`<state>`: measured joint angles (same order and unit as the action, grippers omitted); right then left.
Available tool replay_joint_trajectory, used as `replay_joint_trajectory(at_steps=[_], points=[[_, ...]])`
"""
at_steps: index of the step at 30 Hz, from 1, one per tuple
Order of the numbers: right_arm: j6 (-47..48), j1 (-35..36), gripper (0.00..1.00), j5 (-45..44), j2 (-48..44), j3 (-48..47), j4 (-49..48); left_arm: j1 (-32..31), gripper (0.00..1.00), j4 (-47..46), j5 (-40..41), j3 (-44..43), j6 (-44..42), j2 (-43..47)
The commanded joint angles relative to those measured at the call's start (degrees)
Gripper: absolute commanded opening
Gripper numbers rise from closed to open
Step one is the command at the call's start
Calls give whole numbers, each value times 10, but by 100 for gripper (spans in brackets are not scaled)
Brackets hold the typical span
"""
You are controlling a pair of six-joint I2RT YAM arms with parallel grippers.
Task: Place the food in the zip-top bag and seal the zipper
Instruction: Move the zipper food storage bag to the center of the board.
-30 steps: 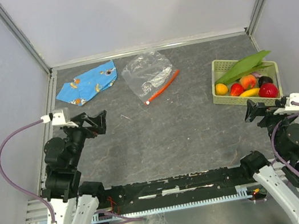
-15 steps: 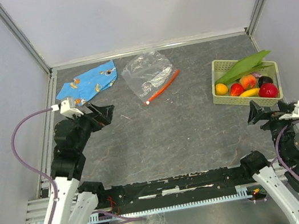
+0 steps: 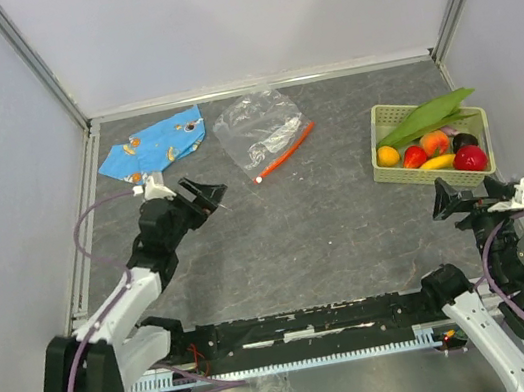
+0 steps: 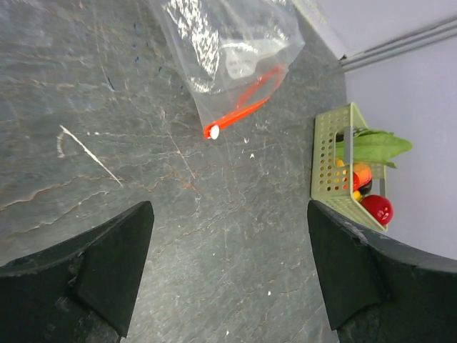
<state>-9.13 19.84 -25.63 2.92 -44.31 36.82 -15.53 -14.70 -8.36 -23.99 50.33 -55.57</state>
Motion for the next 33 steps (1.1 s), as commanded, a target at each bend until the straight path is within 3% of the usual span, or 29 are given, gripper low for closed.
replay_joint_trajectory(at_steps=[1, 11, 24, 29, 33], points=[[5, -2, 99, 4, -5, -2, -25, -38, 93, -132, 31, -15, 41, -89], [4, -3, 99, 25, -7, -3, -21, -60, 81, -244, 28, -98, 68, -328], [6, -5, 99, 34, 10, -2, -22, -62, 64, -266, 37, -231, 74, -520], [3, -6, 99, 42, 24, -5, -22, -62, 59, -283, 32, -246, 80, -559], [-10, -6, 99, 63, 53, -14, -19, -65, 50, -307, 18, -259, 88, -583]])
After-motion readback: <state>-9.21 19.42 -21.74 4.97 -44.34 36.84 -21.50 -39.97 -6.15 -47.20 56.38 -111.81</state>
